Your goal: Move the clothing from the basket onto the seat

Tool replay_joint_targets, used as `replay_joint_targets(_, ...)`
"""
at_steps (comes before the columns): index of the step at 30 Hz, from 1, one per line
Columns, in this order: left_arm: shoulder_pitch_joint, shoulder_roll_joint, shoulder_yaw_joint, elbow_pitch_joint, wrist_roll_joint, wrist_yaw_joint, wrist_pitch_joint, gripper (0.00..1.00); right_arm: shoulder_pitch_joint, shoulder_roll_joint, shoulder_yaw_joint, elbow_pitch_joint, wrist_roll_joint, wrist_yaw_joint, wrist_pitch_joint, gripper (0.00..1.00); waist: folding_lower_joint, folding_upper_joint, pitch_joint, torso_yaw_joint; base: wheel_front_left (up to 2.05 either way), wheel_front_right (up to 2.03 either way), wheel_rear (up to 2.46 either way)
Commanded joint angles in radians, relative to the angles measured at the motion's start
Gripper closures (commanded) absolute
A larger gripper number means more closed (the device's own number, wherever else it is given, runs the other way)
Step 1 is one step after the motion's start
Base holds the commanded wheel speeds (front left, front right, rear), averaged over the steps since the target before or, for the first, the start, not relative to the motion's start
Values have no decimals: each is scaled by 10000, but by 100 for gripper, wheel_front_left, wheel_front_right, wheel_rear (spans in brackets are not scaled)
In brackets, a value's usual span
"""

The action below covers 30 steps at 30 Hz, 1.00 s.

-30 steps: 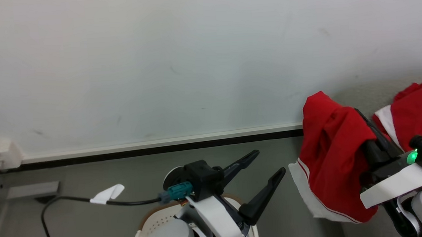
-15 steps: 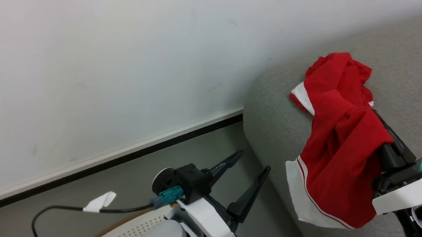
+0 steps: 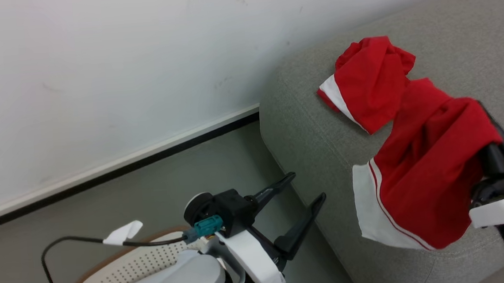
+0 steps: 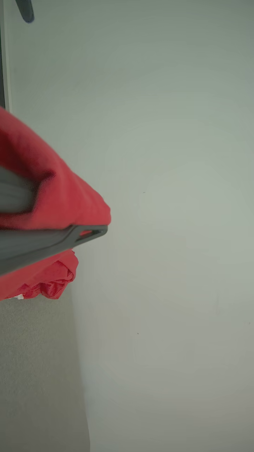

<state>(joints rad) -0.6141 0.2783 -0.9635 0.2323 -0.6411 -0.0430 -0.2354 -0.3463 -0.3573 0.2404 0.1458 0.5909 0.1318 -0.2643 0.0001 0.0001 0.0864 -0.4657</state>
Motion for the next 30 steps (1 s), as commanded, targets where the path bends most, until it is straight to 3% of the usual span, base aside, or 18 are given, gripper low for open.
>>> replay_joint_targets(1, -115, 111, 2, -17, 115, -13, 53, 0, -214, -121, -105, 45, -106, -23, 1, 100, -1, -1, 328, 116, 0, 0, 0)
replay_joint_targets(9, -1076, 477, -31, -487, 496, -99, 711, 0, -1719, -833, -1490, 424, -122, -23, 1, 100, -1, -1, 2232, 832, 0, 0, 0)
replay_joint_targets(13, -1608, 691, 26, -832, 623, -85, 1042, 0, -2309, -1555, -2481, 869, -357, -23, 3, 100, -1, -1, 3267, 1259, 0, 0, 0)
replay_joint_targets(20, -2175, 1217, 112, -1338, 952, 4, 1510, 0, -2715, -1977, -4210, 1729, -664, -23, 4, 100, -1, -1, 4530, 1641, 0, 0, 0)
replay_joint_targets(25, -2407, 1413, 162, -1633, 1083, 87, 1686, 0, -2892, -2288, -3854, 3281, -607, -23, 3, 100, -1, -1, 5138, 1828, 0, 0, 0)
replay_joint_targets(29, -2447, 1478, 180, -1678, 1093, 119, 1672, 0, -3180, -2426, -2638, 4694, -385, -23, 670, 100, -1, -1, 5283, 1929, 0, 0, 0)
replay_joint_targets(30, -2445, 1487, 185, -1654, 1087, 123, 1650, 0, -3270, -2532, -2317, 4992, -305, -24, 959, 82, -1, -1, 5272, 1947, 0, 0, 0)
